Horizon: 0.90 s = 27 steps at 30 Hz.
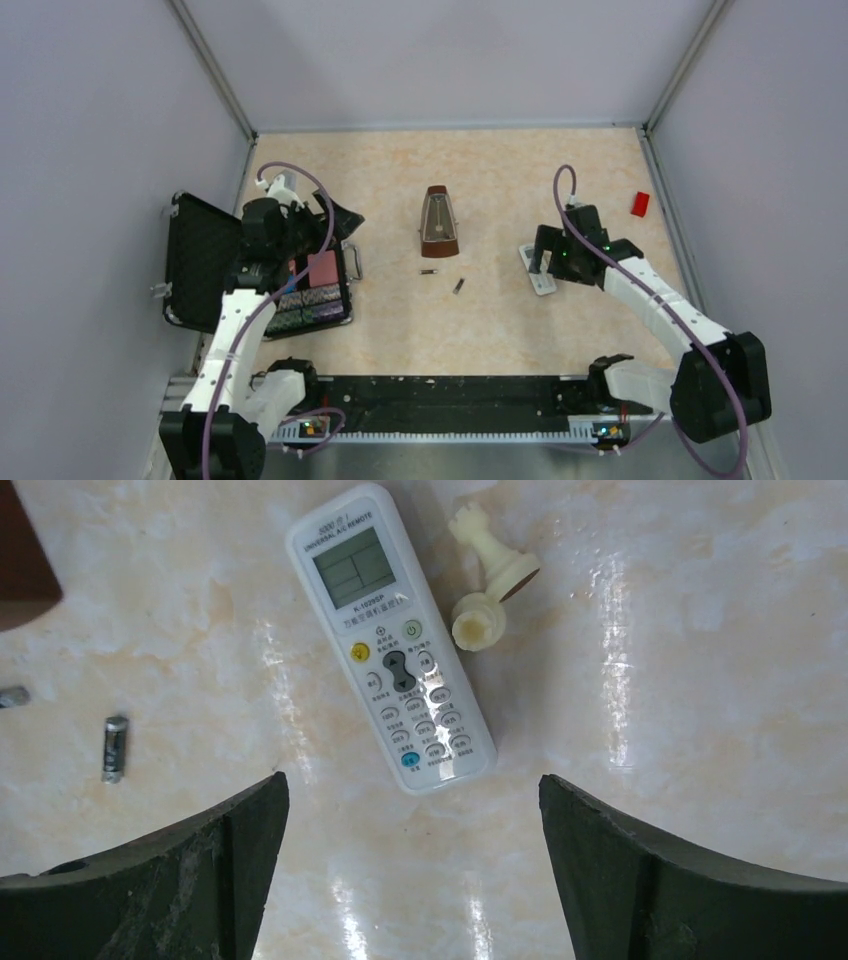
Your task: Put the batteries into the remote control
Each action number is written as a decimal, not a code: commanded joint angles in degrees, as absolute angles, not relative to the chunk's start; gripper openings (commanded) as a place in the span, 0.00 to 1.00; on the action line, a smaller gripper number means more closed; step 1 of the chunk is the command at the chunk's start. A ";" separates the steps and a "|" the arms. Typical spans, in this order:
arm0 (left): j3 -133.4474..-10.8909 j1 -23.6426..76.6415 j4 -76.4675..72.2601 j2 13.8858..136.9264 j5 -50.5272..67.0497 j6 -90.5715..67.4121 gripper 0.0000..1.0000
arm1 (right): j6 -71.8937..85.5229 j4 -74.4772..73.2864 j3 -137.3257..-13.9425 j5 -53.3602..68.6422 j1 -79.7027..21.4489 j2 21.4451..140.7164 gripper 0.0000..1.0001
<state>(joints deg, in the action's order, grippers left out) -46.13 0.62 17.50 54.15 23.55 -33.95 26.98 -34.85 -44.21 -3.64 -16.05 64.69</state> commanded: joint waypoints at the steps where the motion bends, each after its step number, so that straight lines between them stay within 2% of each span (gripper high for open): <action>1: -43.21 0.35 9.50 51.18 26.40 -33.13 0.99 | 29.37 -29.68 -42.18 -8.95 -19.67 68.50 0.94; 6: -42.44 0.52 6.23 49.44 26.75 -33.40 0.99 | 28.87 -26.65 -42.15 -11.30 -20.44 74.55 0.93; 17: -42.75 0.53 6.51 48.26 24.48 -32.65 0.99 | 28.76 -25.22 -44.37 -15.78 -25.40 84.37 0.83; 27: -43.16 0.55 8.37 47.08 24.30 -31.14 0.98 | 28.70 -24.70 -45.15 -16.38 -26.02 84.35 0.45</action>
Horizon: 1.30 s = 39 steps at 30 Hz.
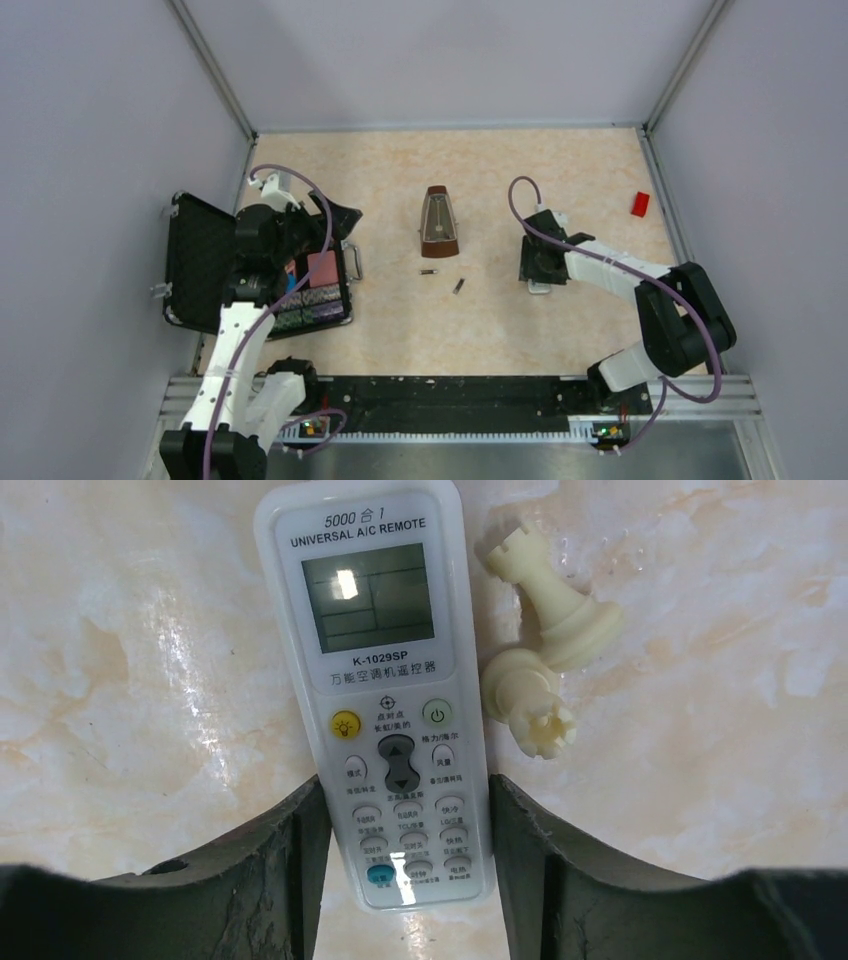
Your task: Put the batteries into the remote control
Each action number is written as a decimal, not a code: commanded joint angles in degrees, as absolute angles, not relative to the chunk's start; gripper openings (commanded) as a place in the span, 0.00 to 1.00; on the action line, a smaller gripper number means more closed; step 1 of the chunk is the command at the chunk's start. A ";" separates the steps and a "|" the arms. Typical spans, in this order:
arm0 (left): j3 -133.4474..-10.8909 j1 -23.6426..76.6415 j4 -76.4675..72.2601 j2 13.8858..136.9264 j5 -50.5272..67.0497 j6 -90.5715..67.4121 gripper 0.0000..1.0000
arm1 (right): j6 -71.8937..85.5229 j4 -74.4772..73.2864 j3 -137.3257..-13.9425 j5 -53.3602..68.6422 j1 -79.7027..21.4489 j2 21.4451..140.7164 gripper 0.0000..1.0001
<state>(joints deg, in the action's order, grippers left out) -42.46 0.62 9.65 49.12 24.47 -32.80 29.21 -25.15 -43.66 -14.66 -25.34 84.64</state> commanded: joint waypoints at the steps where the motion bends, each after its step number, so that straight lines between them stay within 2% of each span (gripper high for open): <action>1: -43.23 0.57 8.58 46.80 24.32 -30.85 0.98 | 28.44 -24.62 -45.31 -16.17 -26.04 83.65 0.42; 6: -43.63 0.53 9.70 45.36 26.32 -29.83 0.98 | 27.30 -24.78 -47.06 -13.03 -26.04 79.63 0.32; 11: -45.97 0.53 11.82 44.30 29.29 -30.55 0.97 | 26.05 -24.05 -49.91 -0.88 -26.06 75.20 0.20; 18: -54.67 0.57 14.54 44.28 35.60 -33.00 0.96 | 30.83 -20.67 -54.99 17.52 -26.02 68.57 0.21; 23: -56.51 1.44 4.16 44.83 46.53 -40.99 0.98 | 36.05 -12.52 -57.63 31.14 -26.27 64.83 0.21; 27: -56.04 6.40 -4.62 46.06 48.15 -45.65 0.98 | 44.52 0.23 -56.57 40.19 -27.77 63.15 0.21; 31: -55.98 15.72 -8.97 48.35 44.43 -45.32 0.99 | 52.48 12.71 -56.11 44.21 -31.78 63.71 0.21; 35: -56.62 22.49 -13.01 51.91 41.99 -45.73 0.99 | 55.49 17.17 -57.73 44.64 -36.40 65.02 0.22; 39: -57.71 25.21 -13.67 53.90 39.97 -45.44 0.99 | 57.76 20.12 -58.66 44.77 -39.61 66.25 0.21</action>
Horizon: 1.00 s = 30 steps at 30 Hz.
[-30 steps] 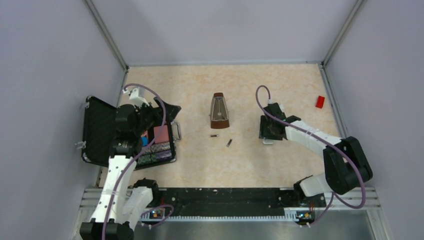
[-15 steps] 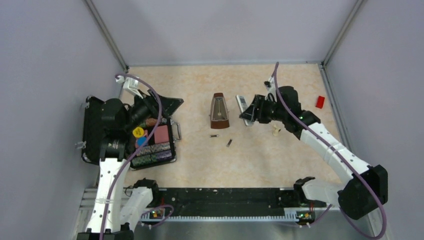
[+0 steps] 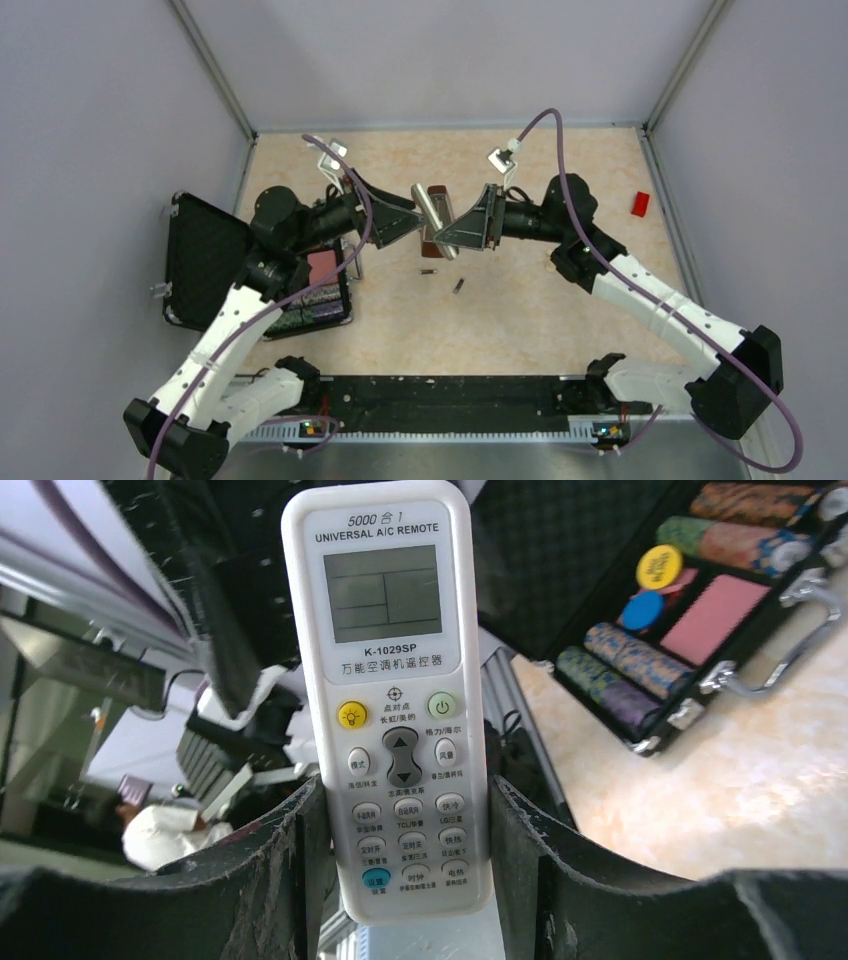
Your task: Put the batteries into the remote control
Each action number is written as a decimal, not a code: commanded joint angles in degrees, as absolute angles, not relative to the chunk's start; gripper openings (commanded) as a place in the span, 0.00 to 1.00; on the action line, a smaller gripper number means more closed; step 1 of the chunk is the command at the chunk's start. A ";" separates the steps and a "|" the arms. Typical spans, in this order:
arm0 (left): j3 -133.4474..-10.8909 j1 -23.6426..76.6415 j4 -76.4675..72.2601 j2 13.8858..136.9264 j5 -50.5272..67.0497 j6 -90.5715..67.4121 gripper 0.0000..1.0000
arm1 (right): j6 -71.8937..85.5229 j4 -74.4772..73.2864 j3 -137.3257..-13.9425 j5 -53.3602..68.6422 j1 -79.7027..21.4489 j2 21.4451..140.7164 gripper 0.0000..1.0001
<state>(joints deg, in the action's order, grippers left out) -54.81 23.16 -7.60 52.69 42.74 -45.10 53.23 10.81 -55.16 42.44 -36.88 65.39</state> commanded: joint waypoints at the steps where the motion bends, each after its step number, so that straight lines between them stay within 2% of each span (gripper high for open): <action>1: -57.86 25.56 -13.54 54.21 39.37 -45.24 0.99 | 58.11 20.70 -58.64 44.67 -40.17 66.44 0.22; 7: -57.39 26.20 -14.47 54.48 39.30 -47.31 0.99 | 59.84 22.83 -58.56 45.05 -42.00 67.70 0.22; 10: -56.90 26.45 -15.75 54.97 39.95 -49.37 0.93 | 60.34 23.05 -58.57 45.12 -42.28 68.47 0.22; 12: -56.49 26.45 -16.80 55.31 40.22 -50.91 0.85 | 60.48 22.78 -58.43 45.09 -42.36 68.94 0.22; 15: -55.90 26.46 -17.28 55.78 40.75 -52.07 0.65 | 60.68 22.00 -58.11 44.25 -42.36 69.34 0.22; 17: -55.22 26.58 -16.83 55.92 40.95 -52.10 0.49 | 60.78 21.26 -57.94 43.26 -42.36 69.45 0.22; 24: -53.50 26.67 -12.98 55.18 39.22 -50.77 0.02 | 61.14 19.50 -57.70 40.25 -42.36 70.39 0.26; 30: -55.54 26.70 -3.96 54.91 31.99 -49.54 0.00 | 60.49 17.10 -57.83 37.92 -42.40 70.98 0.41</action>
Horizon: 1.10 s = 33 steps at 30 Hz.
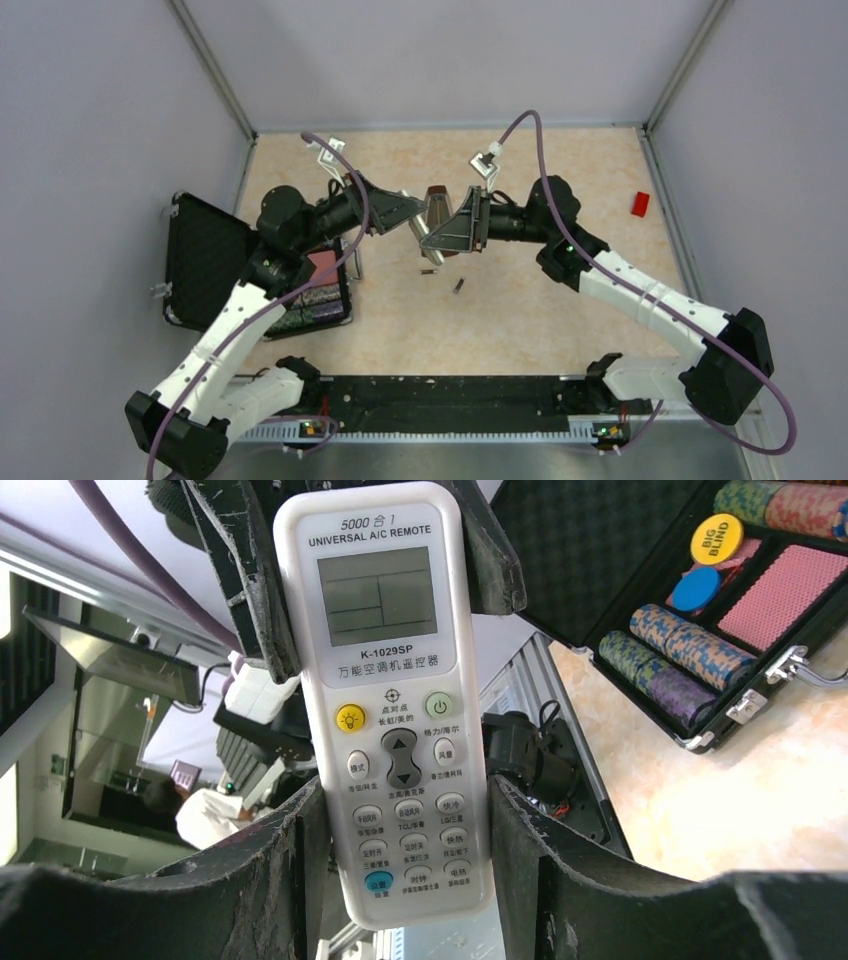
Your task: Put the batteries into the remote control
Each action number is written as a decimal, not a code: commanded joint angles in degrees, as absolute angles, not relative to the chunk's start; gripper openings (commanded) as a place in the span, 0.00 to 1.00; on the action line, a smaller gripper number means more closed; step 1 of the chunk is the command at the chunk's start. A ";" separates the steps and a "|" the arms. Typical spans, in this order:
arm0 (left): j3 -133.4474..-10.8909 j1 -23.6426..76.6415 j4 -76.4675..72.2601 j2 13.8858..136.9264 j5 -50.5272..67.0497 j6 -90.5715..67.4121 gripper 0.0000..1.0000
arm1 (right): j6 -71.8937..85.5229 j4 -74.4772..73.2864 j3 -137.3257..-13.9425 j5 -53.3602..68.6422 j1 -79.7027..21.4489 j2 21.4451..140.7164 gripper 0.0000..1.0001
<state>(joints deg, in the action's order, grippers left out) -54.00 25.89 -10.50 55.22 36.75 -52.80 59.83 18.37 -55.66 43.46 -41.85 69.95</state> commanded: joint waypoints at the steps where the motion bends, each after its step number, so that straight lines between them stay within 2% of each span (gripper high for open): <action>1: -56.14 26.65 -1.84 55.12 30.65 -49.44 0.00 | 60.10 16.57 -57.82 37.44 -42.39 71.15 0.42; 4: -57.26 26.71 3.80 56.08 27.19 -50.78 0.00 | 59.67 15.99 -57.26 36.06 -42.41 71.65 0.48; 10: -56.93 26.69 11.33 59.96 21.86 -56.86 0.00 | 55.62 10.45 -56.54 31.28 -42.60 72.37 0.69; 19: -55.22 26.67 13.99 64.11 21.51 -64.41 0.00 | 46.58 1.02 -57.53 26.08 -44.30 74.62 0.71; 23: -56.19 26.71 17.10 64.48 19.97 -64.42 0.00 | 43.27 0.07 -57.83 24.65 -45.21 75.81 0.66; 27: -56.03 26.66 18.56 63.85 18.81 -64.76 0.00 | 40.68 -2.09 -59.13 24.37 -45.91 77.29 0.55; 29: -55.83 26.66 18.59 63.60 18.72 -64.85 0.00 | 39.35 -4.18 -60.55 23.35 -46.62 77.76 0.48; 31: -55.66 26.72 18.55 63.21 18.72 -64.79 0.01 | 39.71 -3.55 -60.51 23.40 -46.87 77.70 0.35; 33: -55.40 26.72 17.64 62.38 19.00 -64.39 0.09 | 40.55 -2.93 -60.66 24.00 -46.89 77.70 0.24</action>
<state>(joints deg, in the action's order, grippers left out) -54.94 26.44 20.14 64.55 18.96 -64.36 41.82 -3.27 -57.52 24.88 -46.09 77.78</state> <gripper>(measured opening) 0.592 0.344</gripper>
